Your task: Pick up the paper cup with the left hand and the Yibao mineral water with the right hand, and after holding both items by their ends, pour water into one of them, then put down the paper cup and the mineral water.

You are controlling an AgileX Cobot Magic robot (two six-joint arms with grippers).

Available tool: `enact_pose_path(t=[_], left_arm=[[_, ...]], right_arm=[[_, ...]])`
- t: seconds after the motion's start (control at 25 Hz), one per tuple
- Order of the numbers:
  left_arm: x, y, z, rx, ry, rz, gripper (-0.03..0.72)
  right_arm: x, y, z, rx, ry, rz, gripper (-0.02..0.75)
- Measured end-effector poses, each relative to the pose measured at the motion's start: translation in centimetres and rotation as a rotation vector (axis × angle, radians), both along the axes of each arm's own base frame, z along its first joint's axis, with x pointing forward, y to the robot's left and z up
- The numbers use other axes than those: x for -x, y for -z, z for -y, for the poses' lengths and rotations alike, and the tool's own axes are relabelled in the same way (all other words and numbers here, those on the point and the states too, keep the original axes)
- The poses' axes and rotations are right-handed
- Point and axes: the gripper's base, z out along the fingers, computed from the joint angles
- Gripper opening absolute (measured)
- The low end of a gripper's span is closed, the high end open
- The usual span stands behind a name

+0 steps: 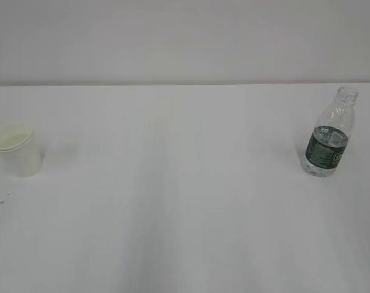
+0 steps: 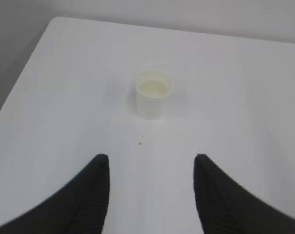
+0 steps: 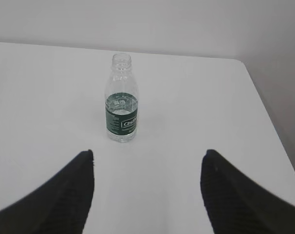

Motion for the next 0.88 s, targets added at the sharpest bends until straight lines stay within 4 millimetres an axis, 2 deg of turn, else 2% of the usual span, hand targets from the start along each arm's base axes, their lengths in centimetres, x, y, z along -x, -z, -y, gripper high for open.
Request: enact_pose_path(t=[0.36, 0.88], left_arm=[[0.9, 0.4, 0.6, 0.023, 0.058, -0.04, 0.403], [2.3, 1.1, 0.9, 0.038, 0.082, -0.116, 0.394]], right_arm=[[1.5, -0.6, 0.2, -0.009, 0.013, -0.015, 0.519], [1.9, 0.0, 0.0, -0.049, 0.004, -0.111, 0.519]])
